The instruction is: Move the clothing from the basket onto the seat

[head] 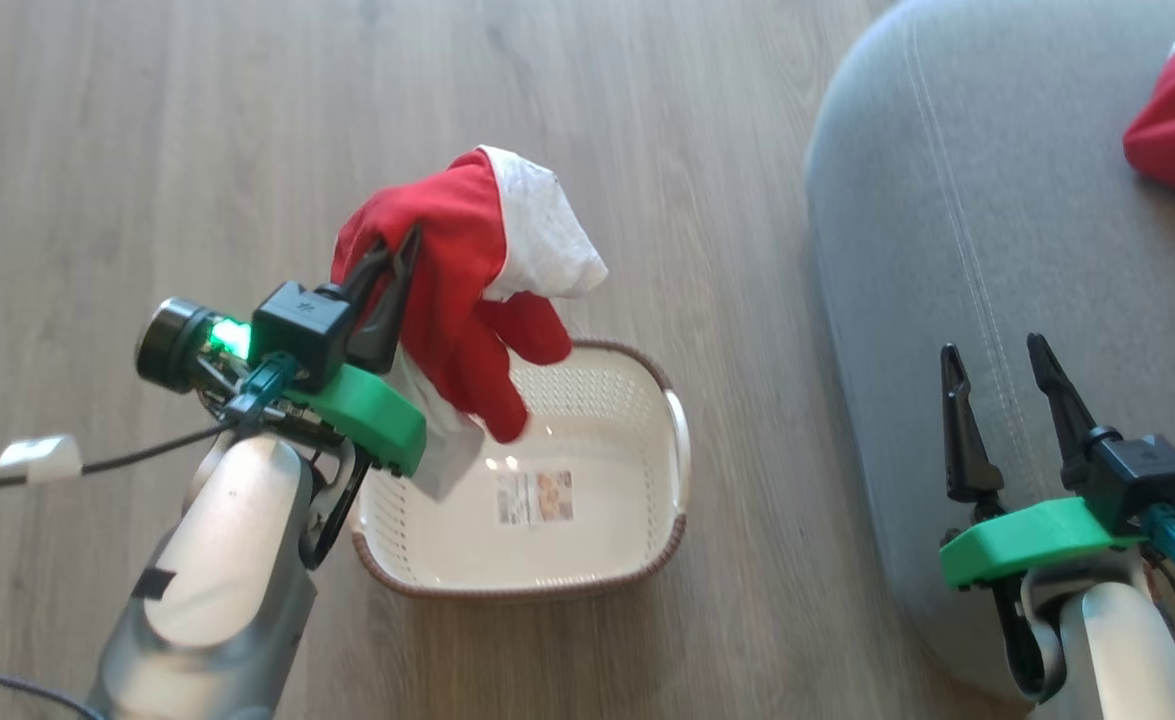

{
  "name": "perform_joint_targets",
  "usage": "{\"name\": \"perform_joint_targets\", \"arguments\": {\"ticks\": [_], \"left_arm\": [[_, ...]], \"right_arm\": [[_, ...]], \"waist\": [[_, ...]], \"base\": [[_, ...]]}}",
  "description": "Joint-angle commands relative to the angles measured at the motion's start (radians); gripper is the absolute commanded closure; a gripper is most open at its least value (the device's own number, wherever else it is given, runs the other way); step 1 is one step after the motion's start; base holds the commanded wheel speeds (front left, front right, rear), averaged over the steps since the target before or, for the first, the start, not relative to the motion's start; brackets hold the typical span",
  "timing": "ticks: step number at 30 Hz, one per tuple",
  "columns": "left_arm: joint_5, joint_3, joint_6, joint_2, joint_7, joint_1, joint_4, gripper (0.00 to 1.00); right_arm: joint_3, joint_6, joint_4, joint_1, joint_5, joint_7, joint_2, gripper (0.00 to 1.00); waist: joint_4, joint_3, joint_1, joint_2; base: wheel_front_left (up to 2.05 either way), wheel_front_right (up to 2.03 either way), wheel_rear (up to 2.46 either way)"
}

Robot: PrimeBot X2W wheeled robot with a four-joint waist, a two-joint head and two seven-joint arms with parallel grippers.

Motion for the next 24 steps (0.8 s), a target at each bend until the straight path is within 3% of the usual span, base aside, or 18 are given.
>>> {"name": "perform_joint_targets", "arguments": {"ticks": [1,12,17,24], "left_arm": [[0.019,0.07,0.002,0.007,-0.013,-0.007,-0.1,1.0],[0.081,0.147,-0.066,-0.041,-0.014,0.07,-0.435,1.0],[0.092,0.117,-0.091,-0.058,-0.014,0.1,-0.572,1.0],[0.093,0.051,-0.105,-0.066,-0.014,0.152,-0.641,1.0]], "right_arm": [[0.024,0.0,-0.026,0.005,0.002,0.0,-0.011,0.0],[0.029,0.0,-0.023,0.051,0.036,0.0,-0.011,0.0],[0.047,0.0,-0.039,0.061,0.06,0.0,-0.015,0.0],[0.068,0.0,-0.061,0.068,0.069,0.0,-0.029,0.0]], "waist": [[0.047,-0.076,0.0002,-0.0001],[0.08,-0.16,0.0002,-0.0001],[0.087,-0.172,0.0002,-0.0001],[0.085,-0.178,0.0002,-0.0001]], "base": [[0.0,0.0,0.0],[0.0,0.0,0.0],[0.0,0.0,0.0],[0.0,0.0,0.0]]}}
